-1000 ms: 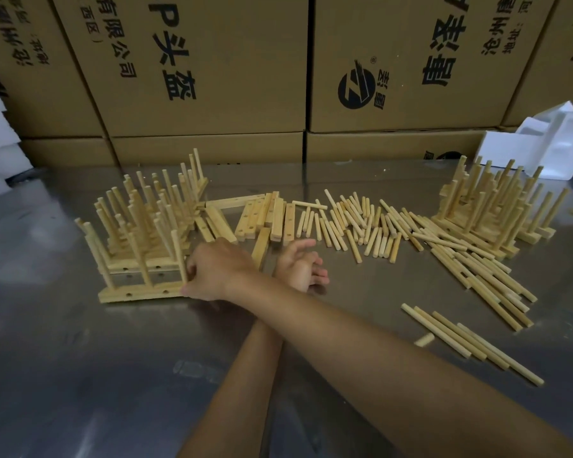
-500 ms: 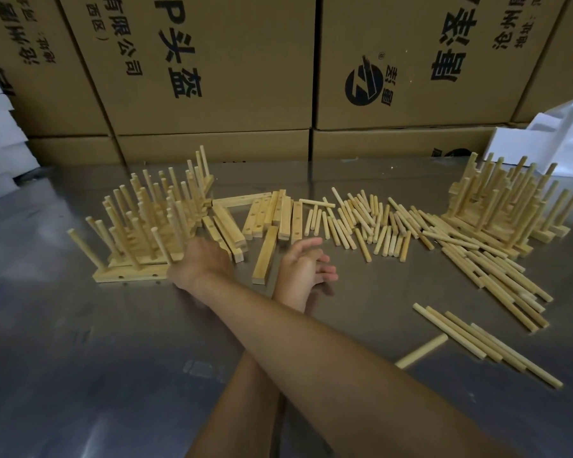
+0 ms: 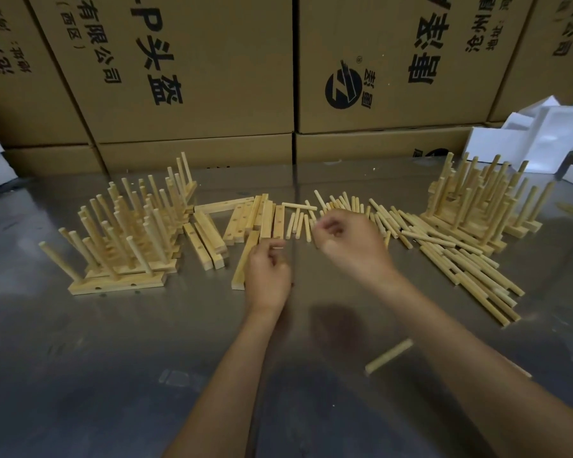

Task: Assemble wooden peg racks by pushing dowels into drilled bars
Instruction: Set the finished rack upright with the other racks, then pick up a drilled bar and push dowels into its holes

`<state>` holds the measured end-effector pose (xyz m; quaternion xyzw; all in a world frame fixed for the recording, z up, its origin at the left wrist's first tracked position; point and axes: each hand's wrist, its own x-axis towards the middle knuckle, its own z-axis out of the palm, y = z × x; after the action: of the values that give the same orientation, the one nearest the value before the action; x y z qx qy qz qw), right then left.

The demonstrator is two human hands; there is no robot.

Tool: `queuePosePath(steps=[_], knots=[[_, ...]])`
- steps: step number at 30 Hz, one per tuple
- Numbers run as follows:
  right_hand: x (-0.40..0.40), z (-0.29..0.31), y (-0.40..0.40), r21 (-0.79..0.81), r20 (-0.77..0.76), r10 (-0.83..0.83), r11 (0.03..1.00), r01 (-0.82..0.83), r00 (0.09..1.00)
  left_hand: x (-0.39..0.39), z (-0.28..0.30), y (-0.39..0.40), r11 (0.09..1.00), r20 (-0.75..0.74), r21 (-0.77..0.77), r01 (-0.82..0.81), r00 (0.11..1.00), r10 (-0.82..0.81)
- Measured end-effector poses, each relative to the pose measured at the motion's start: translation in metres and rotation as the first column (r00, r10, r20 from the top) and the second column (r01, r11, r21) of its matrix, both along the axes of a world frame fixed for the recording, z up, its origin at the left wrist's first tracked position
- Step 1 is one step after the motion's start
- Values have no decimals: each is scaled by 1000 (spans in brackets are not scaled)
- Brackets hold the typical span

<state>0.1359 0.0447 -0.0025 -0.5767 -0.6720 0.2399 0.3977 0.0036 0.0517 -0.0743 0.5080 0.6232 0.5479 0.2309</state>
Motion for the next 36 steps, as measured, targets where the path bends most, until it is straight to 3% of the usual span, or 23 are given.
queuePosePath(steps=[6, 11, 20, 26, 31, 36], knots=[[100, -33, 3, -59, 8, -248, 967, 248, 969, 9, 2, 3, 987, -363, -139, -80, 932, 24], [119, -39, 1, -89, -18, -186, 979, 184, 982, 18, 5, 12, 971, -522, -171, -166, 851, 54], [118, -42, 0, -121, 6, -136, 983, 135, 991, 22, 13, 30, 926, -470, -142, -349, 847, 247], [115, -45, 2, -120, -31, -103, 988, 99, 994, 24, 11, 3, 954, -326, 177, -241, 900, 288], [116, -37, -3, -232, -338, -62, 973, -19, 939, 24, 27, -20, 955, -244, 281, -95, 955, 167], [105, -28, -10, -331, -710, -52, 905, -267, 702, 48, 36, -43, 902, -316, 370, 224, 943, -105]])
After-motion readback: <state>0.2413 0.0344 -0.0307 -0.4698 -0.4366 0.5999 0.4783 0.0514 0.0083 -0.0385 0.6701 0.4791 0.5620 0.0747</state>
